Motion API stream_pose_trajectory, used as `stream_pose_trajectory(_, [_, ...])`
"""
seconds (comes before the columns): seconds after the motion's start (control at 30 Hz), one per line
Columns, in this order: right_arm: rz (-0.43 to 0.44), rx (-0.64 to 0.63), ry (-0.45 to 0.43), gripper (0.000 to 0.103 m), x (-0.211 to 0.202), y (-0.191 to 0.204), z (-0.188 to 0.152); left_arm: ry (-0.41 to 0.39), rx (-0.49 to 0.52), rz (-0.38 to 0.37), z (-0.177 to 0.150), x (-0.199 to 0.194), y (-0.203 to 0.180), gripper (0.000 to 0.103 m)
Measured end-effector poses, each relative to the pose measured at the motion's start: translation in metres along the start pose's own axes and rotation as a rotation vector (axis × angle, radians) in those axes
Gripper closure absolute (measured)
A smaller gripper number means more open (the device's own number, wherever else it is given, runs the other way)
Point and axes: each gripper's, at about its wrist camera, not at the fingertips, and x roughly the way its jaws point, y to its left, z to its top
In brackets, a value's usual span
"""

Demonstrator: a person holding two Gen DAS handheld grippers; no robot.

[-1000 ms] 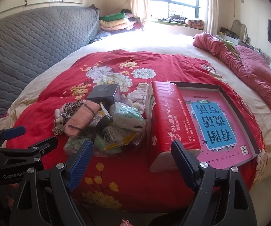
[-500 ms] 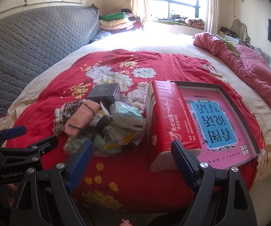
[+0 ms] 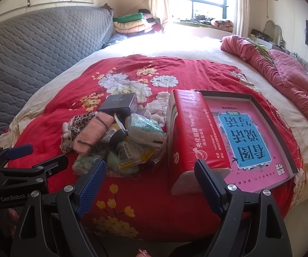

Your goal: Organize soft objects

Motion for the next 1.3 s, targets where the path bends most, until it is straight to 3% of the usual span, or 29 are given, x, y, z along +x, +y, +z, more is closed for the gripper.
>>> stream_pose_trajectory(0.23, [0.003, 0.001, 0.000, 0.018, 0.001, -0.002, 0.000, 0.013, -0.018, -0.023, 0.000, 0.004, 0.004, 0.002])
stream_pose_trajectory(0.4, [0.000, -0.017, -0.005, 0.018, 0.004, -0.005, 0.003, 0.034, -0.054, -0.084, 0.004, 0.013, 0.013, 0.004])
stream_pose_trajectory(0.63, [0.058, -0.089, -0.019, 0.018, 0.016, -0.010, 0.020, 0.084, -0.036, -0.139, 0.024, 0.039, 0.001, 0.021])
stream_pose_trajectory(0.8, [0.046, -0.209, -0.040, 0.018, 0.029, -0.005, 0.035, 0.137, 0.013, -0.136, 0.034, 0.064, -0.011, 0.032])
stream_pose_trajectory(1.17, [0.036, -0.448, 0.039, 0.018, 0.081, 0.015, 0.045, 0.178, -0.016, -0.174, 0.037, 0.087, -0.003, 0.038])
stream_pose_trajectory(1.23, [0.019, -0.475, 0.046, 0.021, 0.088, 0.017, 0.046, 0.180, -0.022, -0.181, 0.037, 0.090, -0.001, 0.041])
stream_pose_trajectory(1.3, [0.028, -0.478, 0.053, 0.041, 0.094, 0.017, 0.047, 0.182, -0.023, -0.181, 0.038, 0.092, 0.000, 0.045])
